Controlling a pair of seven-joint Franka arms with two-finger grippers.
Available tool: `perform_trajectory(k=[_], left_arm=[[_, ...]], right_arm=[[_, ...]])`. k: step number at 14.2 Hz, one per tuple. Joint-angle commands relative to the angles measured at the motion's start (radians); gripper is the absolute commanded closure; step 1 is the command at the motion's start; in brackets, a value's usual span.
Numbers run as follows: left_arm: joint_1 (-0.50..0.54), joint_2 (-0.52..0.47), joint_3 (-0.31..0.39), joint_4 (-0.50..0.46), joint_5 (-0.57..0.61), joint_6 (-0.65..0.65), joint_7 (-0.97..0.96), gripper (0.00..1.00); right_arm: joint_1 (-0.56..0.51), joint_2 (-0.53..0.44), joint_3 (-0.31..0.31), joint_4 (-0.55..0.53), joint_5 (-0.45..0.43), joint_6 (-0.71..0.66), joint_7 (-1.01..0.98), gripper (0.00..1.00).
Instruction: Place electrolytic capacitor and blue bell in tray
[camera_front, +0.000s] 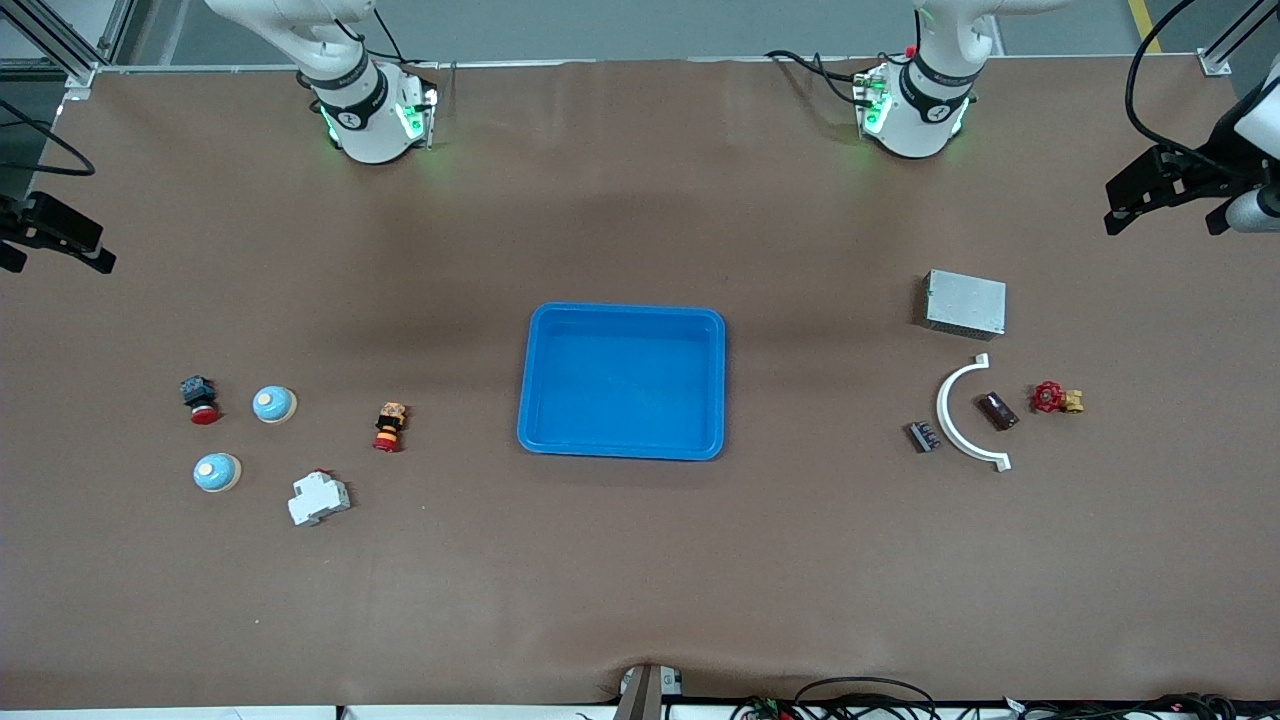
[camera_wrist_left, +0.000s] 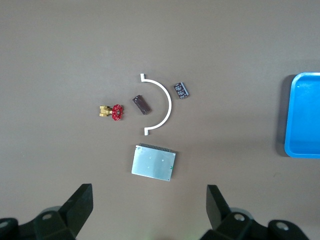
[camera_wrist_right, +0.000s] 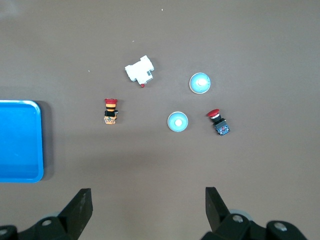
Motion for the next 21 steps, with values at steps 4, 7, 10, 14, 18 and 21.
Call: perform_trajectory(k=[4, 7, 10, 14, 18, 21], left_arm=[[-0.001, 0.010, 0.001, 0.026, 0.006, -0.019, 0.019, 0.00], [-0.004, 0.013, 0.003, 0.026, 0.010, -0.018, 0.004, 0.00], [0.003, 0.080, 0.003, 0.023, 0.018, -0.007, 0.001, 0.00], [0.017, 0.209, 0.011, 0.017, 0.000, 0.070, -0.023, 0.00], [0.022, 0.320, 0.012, 0.012, 0.007, 0.171, -0.108, 0.00], [0.022, 0.392, 0.012, 0.011, 0.007, 0.232, -0.126, 0.00]], right_arm=[[-0.023, -0.022, 0.009, -0.019, -0.006, 0.000, -0.026, 0.00], [-0.023, -0.022, 0.009, -0.019, -0.006, 0.000, -0.028, 0.00], [-0.019, -0.022, 0.012, -0.018, -0.006, 0.000, -0.029, 0.00], [0.001, -0.024, 0.022, -0.019, -0.003, -0.006, -0.026, 0.00], [0.000, -0.024, 0.020, -0.019, 0.000, -0.005, -0.028, 0.00], [0.001, -0.022, 0.020, -0.022, 0.000, 0.011, -0.028, 0.00]])
